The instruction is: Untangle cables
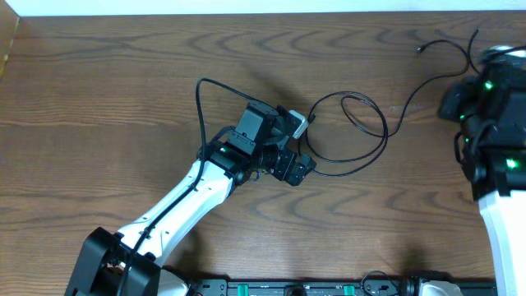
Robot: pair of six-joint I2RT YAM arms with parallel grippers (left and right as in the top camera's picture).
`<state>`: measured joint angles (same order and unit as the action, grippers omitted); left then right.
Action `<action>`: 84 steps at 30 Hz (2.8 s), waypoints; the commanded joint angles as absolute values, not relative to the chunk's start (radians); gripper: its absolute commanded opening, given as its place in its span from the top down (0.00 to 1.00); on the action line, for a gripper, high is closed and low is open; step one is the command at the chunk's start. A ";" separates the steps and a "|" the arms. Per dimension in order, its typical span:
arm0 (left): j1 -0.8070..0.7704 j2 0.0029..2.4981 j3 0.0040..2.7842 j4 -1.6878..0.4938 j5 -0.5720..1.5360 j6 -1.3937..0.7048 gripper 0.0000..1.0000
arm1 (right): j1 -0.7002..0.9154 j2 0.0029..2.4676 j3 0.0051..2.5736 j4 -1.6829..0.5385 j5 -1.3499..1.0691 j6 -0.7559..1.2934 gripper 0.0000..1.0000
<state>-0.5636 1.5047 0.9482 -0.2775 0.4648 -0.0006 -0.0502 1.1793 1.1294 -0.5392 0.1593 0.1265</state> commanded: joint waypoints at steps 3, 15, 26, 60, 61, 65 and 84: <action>-0.561 1.507 0.951 -0.272 0.459 0.006 0.01 | -0.051 1.360 1.121 -0.669 -0.091 -0.166 0.27; -0.561 1.507 0.951 -0.272 0.459 0.006 0.01 | -0.051 1.770 1.121 -0.736 -0.096 -0.405 0.07; -0.561 1.507 0.951 -0.272 0.459 0.006 0.01 | -0.014 1.930 1.121 -0.702 -0.097 -0.405 0.12; -0.561 1.507 0.951 -0.271 0.459 0.006 0.01 | 0.054 1.596 1.121 -0.611 -0.133 0.727 0.01; -0.561 1.507 0.951 -0.271 0.459 0.006 0.01 | 0.054 1.597 1.121 -0.603 -0.126 0.727 0.01; -0.561 1.507 0.951 -0.271 0.459 0.006 0.01 | 0.057 1.627 1.115 -0.571 -0.038 0.756 0.01; -0.561 1.507 0.951 -0.272 0.459 0.006 0.01 | 0.148 1.842 1.114 -0.588 0.064 0.754 0.44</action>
<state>-0.5636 1.5043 0.9482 -0.2722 0.4648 -0.0006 0.1314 1.8362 1.1172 -0.5446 -0.0334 0.7815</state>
